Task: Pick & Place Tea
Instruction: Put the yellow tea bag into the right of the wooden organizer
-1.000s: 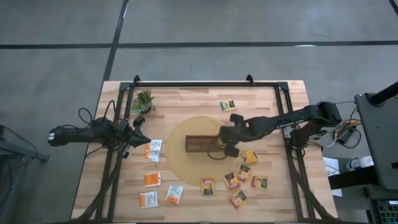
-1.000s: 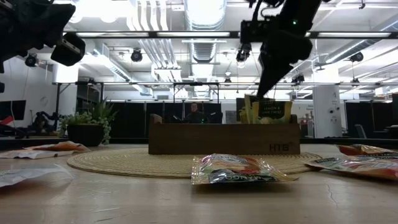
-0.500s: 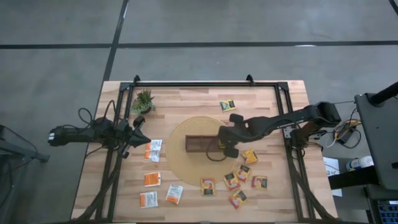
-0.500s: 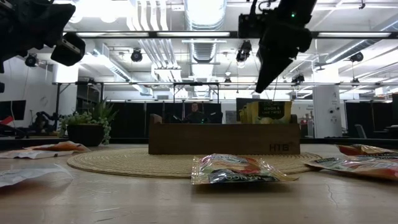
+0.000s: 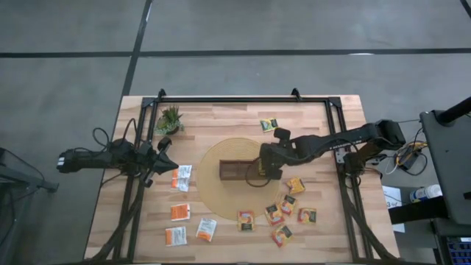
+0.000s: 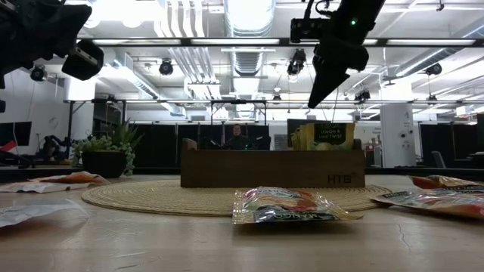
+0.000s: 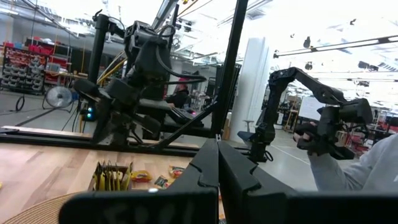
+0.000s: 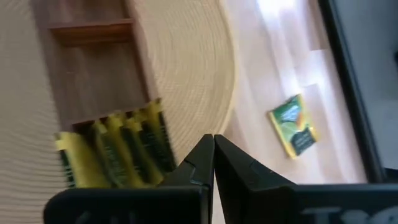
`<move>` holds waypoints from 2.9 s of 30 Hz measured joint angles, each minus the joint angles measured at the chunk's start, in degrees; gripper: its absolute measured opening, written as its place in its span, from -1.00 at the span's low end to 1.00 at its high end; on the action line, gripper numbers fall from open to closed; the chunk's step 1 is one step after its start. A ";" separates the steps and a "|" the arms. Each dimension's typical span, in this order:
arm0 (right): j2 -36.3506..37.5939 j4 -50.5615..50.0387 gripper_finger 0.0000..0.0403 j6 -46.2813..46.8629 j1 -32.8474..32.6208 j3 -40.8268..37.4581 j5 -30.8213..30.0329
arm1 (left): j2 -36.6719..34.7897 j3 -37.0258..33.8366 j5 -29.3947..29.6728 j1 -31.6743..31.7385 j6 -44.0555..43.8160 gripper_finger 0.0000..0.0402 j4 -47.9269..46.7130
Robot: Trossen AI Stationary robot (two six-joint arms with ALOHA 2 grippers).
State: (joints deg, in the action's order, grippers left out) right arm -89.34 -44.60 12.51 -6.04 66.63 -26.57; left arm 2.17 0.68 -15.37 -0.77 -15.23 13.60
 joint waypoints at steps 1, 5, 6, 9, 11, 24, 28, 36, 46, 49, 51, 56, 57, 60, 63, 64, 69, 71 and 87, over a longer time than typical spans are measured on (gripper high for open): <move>0.10 0.00 -0.96 -0.58 0.31 -0.02 -0.68 | 0.01 -0.01 0.01 0.00 0.01 -1.00 0.01; 0.46 0.32 -0.96 -3.18 2.63 -0.16 -1.95 | 0.00 0.01 0.01 -0.01 0.01 -1.00 0.01; 0.52 0.44 -0.96 -3.94 3.42 -0.22 -2.01 | 0.00 -0.01 0.01 -0.01 0.01 -1.00 0.01; 0.74 0.55 -0.96 -6.44 6.18 -0.53 -2.05 | 0.00 0.01 0.01 0.02 0.00 -1.00 0.01; 0.84 0.86 -0.96 -8.07 8.42 -0.67 -2.01 | 0.01 0.01 -0.01 -0.01 0.00 -1.00 -0.01; 0.87 15.42 -0.96 -26.72 29.18 -5.07 15.13 | 0.00 -0.01 -0.01 0.00 -0.01 -1.00 0.01; 0.87 17.39 -0.96 -26.96 36.22 -5.27 19.40 | 0.00 0.01 -0.01 0.02 -0.01 -1.00 0.01; 0.43 18.72 -0.96 -23.95 45.14 -5.29 19.78 | 0.00 0.01 0.01 0.00 0.01 -1.00 0.01; -0.05 19.98 -0.93 -26.69 47.99 -5.33 26.87 | 0.02 0.01 0.01 0.01 -0.01 -1.00 0.02; -0.07 19.98 -0.84 -26.69 47.95 -5.33 27.07 | 0.01 0.00 0.00 0.02 0.00 -1.00 0.01; -0.09 19.94 -0.76 -26.31 47.95 -5.37 27.07 | 0.00 -0.01 0.01 -0.01 -0.01 -1.00 0.01; -0.13 19.84 -0.50 -24.32 47.95 -6.49 27.05 | 0.01 0.00 0.01 -0.01 -0.01 -1.00 0.01; -0.13 19.87 -0.45 -24.00 47.95 -6.80 27.04 | 0.01 0.01 -0.01 0.00 0.00 -1.00 0.01; -0.13 20.03 -0.30 -21.96 48.10 -7.82 27.06 | 0.00 0.00 0.00 0.01 -0.01 -1.00 0.01; -0.13 20.08 -0.20 -19.90 48.12 -8.54 27.03 | 0.00 -0.01 -0.01 0.02 0.01 -1.00 0.01; -0.13 20.46 -0.17 -19.45 48.16 -8.71 27.04 | 0.00 -0.01 0.01 0.00 -0.01 -1.00 0.01; -0.13 24.24 -0.11 -16.94 48.51 -9.50 27.05 | 0.00 0.01 -0.01 -0.01 -0.01 -1.00 0.01; -0.13 24.02 -0.10 -16.78 48.54 -9.84 27.04 | 0.00 -0.01 0.01 0.02 0.01 -1.00 0.01; -1.68 24.22 -0.11 -13.39 49.17 -11.82 30.10 | 0.01 0.00 0.00 0.00 -0.01 -1.00 0.01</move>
State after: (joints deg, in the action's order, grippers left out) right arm -91.02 -20.38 -0.88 43.13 54.81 3.53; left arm 2.18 0.68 -15.37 -0.77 -15.25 13.61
